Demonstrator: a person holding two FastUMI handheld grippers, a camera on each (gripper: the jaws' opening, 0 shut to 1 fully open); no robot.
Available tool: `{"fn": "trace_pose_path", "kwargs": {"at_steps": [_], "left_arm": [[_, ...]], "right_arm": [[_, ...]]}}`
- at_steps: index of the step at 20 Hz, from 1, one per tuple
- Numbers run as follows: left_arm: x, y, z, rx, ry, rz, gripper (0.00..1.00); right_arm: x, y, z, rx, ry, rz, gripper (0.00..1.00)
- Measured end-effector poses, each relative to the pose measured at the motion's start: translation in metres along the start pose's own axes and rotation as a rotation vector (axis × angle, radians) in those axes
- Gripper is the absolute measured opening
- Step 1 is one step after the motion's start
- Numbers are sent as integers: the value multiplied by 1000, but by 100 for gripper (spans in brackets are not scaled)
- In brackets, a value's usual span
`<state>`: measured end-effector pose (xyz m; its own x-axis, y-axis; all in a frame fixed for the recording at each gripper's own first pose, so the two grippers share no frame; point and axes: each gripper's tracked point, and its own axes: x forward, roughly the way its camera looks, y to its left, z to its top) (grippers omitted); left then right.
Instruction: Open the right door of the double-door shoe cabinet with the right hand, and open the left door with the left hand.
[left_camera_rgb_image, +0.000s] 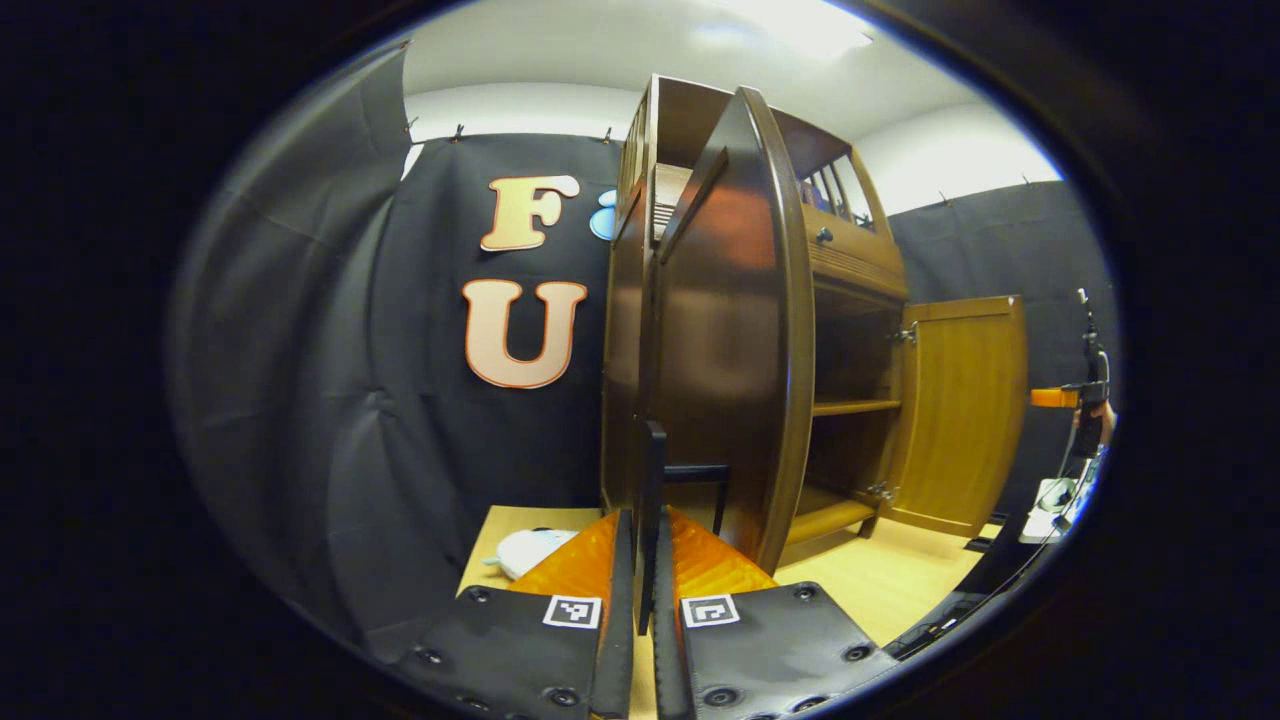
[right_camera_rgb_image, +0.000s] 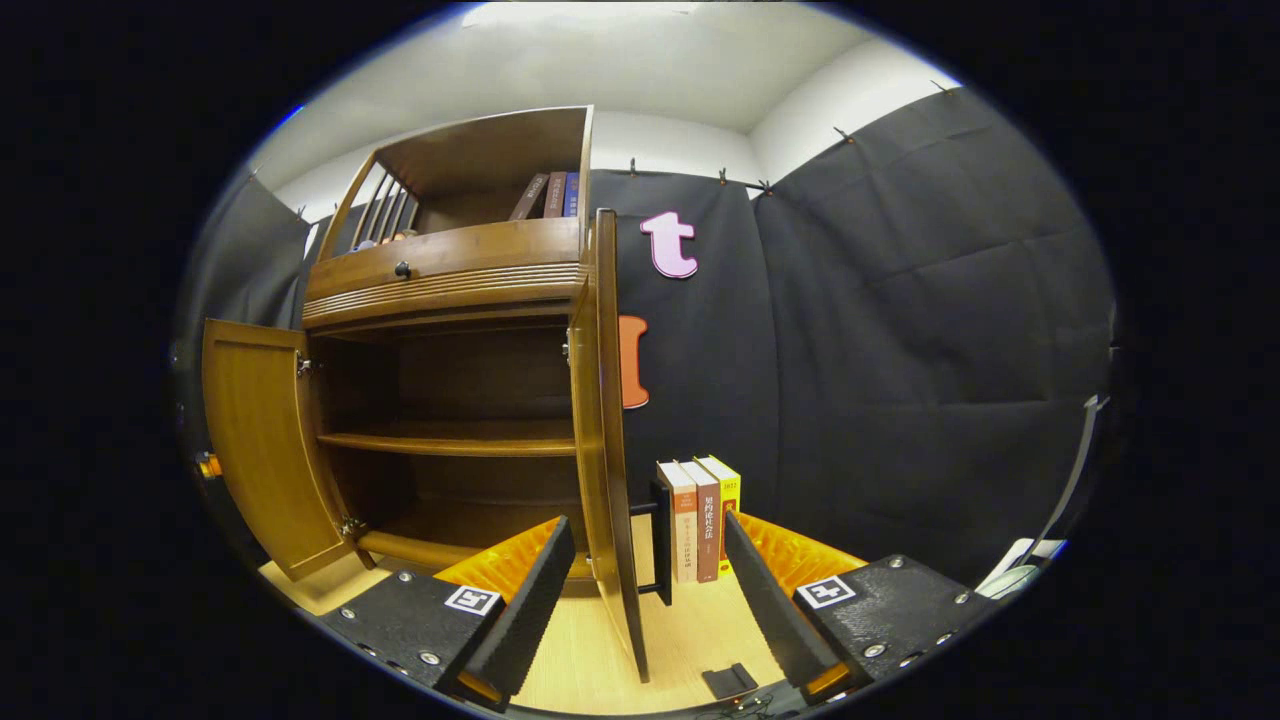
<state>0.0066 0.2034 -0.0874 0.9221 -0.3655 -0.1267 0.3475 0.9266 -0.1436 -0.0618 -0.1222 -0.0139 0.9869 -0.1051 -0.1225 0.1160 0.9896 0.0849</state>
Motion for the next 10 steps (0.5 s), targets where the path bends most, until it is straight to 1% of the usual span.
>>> {"fn": "trace_pose_path", "kwargs": {"at_steps": [2, 4, 6, 9, 10], "left_arm": [[-3, -3, -5, -12, 5, -36, 16], [-15, -3, -11, -5, 12, -40, 16], [-29, 0, -20, -4, 37, -6, 17], [-66, -8, -27, 10, 55, 76, 15], [-76, -17, -20, -14, 35, 92, 8]], "right_arm": [[-3, 0, 0, 0, 7, -12, 92], [-5, -1, 0, -10, 14, -24, 92], [-6, 1, 0, -20, 17, -27, 92], [-3, 2, -5, -30, 33, -22, 92], [-1, 1, -6, -31, 32, -19, 92]]}}
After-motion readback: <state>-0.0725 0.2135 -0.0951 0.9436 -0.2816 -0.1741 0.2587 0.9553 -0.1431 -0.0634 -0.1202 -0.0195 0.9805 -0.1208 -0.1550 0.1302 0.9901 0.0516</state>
